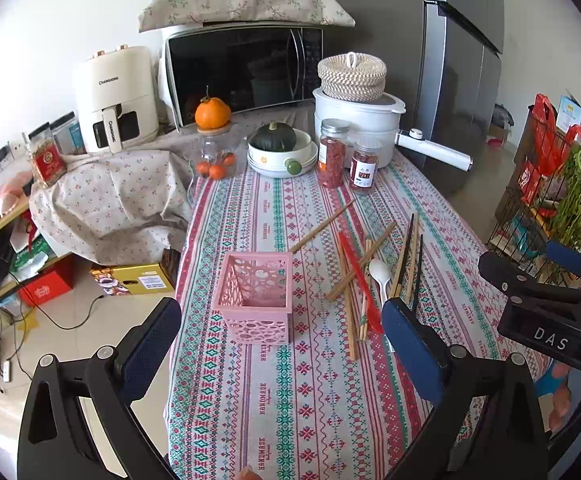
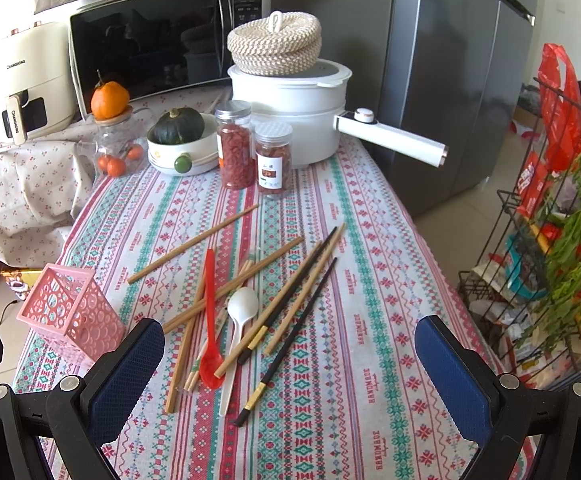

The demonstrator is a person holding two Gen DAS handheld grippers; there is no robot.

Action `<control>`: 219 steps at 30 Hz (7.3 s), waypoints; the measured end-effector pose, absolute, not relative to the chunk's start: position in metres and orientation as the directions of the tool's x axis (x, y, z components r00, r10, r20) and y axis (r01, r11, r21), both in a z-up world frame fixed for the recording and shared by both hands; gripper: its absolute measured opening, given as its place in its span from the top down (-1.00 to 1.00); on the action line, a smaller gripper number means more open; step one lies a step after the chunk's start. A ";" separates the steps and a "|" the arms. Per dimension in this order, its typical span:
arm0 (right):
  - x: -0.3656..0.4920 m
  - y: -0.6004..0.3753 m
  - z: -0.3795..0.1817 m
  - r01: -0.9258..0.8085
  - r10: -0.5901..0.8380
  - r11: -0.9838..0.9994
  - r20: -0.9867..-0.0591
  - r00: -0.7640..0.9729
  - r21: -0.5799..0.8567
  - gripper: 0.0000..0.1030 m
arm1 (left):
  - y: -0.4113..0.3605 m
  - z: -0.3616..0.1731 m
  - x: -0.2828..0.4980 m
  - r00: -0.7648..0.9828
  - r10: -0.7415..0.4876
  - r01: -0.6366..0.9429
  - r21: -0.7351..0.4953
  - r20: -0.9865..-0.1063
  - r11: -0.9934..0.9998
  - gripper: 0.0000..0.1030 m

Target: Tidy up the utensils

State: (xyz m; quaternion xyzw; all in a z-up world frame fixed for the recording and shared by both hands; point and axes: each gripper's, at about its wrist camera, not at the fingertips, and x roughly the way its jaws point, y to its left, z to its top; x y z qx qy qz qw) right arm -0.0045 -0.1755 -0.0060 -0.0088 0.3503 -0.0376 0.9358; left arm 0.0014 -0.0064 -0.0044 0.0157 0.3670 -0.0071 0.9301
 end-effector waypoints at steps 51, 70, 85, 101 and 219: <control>0.091 -0.233 -0.012 0.142 0.015 0.982 -0.804 0.594 0.123 -0.99 | -0.026 0.031 0.109 0.509 -0.200 0.361 -0.004 -0.837 0.933 -1.00; 0.167 -0.286 -0.113 0.230 0.191 0.927 -0.901 0.389 0.296 -0.50 | -0.116 -0.124 0.355 0.139 -0.024 0.460 0.043 -0.990 0.887 0.23; 0.165 -0.297 -0.115 0.248 0.221 0.909 -0.891 0.397 0.336 -0.50 | -0.126 -0.181 0.388 0.131 0.012 0.428 0.067 -0.991 0.901 0.79; 0.173 -0.297 -0.140 0.275 0.228 0.894 -0.887 0.401 0.354 0.07 | -0.083 -0.016 0.294 0.509 -0.134 0.390 0.088 -0.851 0.917 0.89; 0.077 -0.189 0.022 -0.118 0.252 0.959 -0.591 0.766 0.256 -0.47 | 0.061 -0.001 0.071 0.708 -0.147 0.130 -0.078 -0.691 0.988 -0.60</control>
